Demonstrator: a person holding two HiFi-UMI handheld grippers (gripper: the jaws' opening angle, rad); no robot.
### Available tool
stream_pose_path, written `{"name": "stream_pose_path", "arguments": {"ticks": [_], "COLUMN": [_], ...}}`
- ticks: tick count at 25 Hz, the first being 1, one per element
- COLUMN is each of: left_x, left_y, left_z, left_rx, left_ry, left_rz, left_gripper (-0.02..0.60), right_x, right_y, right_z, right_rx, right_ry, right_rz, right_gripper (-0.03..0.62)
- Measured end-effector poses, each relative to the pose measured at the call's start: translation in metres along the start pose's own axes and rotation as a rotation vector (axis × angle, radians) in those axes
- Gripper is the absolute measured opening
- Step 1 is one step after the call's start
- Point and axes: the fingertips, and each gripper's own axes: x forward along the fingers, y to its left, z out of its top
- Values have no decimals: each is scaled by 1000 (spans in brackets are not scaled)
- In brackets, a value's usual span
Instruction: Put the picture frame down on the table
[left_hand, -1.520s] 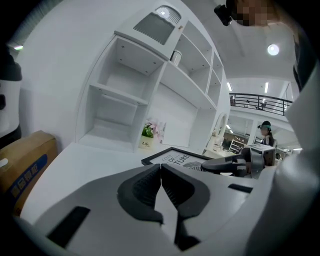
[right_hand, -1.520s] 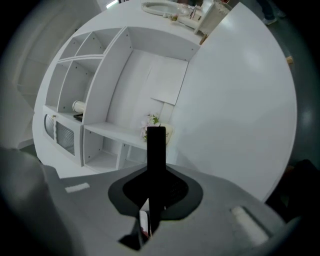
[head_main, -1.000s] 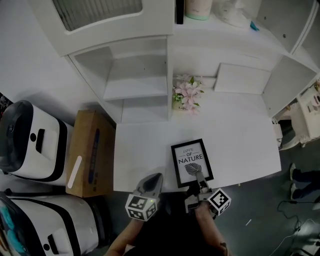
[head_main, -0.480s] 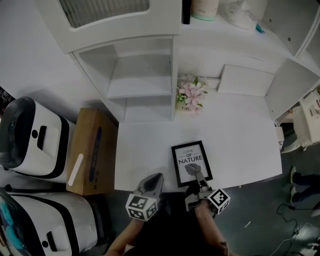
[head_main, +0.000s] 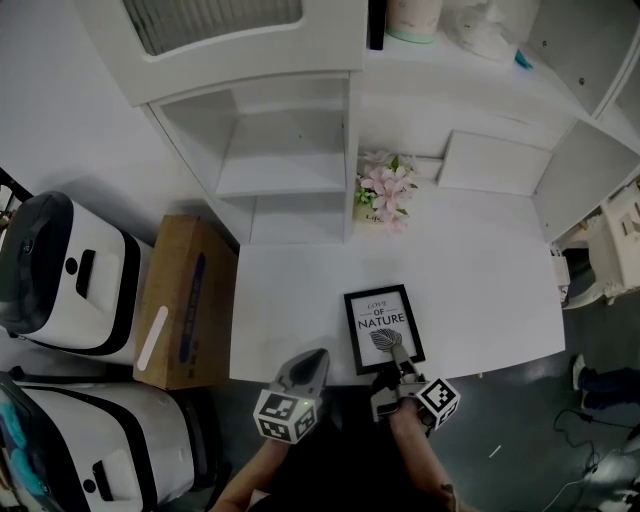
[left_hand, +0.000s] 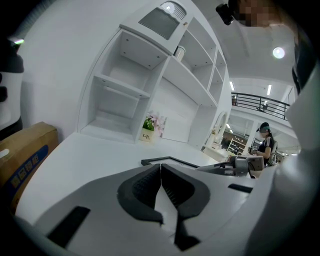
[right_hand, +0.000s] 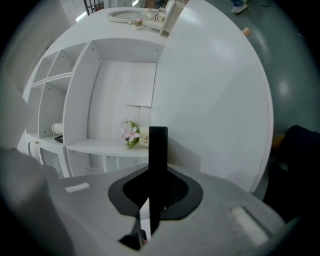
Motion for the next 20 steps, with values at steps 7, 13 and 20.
{"name": "stream_pose_path", "arguments": {"ticks": [7,13,20], "left_x": [0,0,-1], "left_y": [0,1,4], "left_z": [0,-1,-1], "left_rx": [0,-2,-9], "left_ry": [-1,-7,-6], "left_rz": [2,2,4], "left_gripper": [14,14,14], "right_x": [0,0,0], "right_y": [-3,-7,-9], "right_z": [0,1,-1], "right_rx": [23,30,40], "right_ry": [-1,-6,-7], "right_rz": [-4,-13,-67], "right_gripper": [17,17,20]}}
